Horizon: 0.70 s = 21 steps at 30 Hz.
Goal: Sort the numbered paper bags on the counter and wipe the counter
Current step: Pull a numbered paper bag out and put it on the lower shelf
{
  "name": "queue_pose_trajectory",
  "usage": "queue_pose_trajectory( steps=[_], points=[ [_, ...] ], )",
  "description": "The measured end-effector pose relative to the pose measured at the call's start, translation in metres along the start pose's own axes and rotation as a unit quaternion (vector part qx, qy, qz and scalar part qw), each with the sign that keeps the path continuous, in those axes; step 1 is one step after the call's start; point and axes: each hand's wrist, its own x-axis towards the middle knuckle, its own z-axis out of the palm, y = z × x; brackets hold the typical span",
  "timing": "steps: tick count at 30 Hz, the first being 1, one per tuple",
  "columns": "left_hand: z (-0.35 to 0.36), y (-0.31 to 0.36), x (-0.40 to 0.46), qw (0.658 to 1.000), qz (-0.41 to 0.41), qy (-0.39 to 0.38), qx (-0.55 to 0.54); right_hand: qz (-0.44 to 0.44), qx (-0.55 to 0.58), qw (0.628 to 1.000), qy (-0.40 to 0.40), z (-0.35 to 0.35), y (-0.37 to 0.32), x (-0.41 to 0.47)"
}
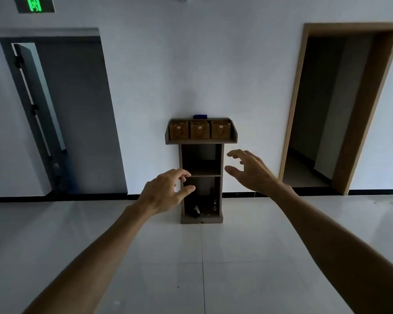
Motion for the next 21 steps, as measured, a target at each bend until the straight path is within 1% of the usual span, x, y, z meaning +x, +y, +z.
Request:
queue_pose_trajectory(
  steps=[6,12,17,21],
  points=[
    [0.006,-0.054,0.065,1.000,0.003,-0.011,-0.002,0.023,-0.009,1.000,0.005,0.034,0.014,0.072],
    [0.014,-0.103,0.128,1.000,0.011,-0.009,-0.006,0.022,-0.008,1.000,0.013,0.062,0.033,0.136],
    [0.036,-0.136,0.179,1.000,0.013,-0.007,-0.013,0.024,-0.002,0.999,0.029,0.078,0.063,0.188],
    [0.062,-0.159,0.227,1.000,0.019,-0.010,-0.011,0.021,0.007,0.999,0.026,0.096,0.099,0.232]
  ],
)
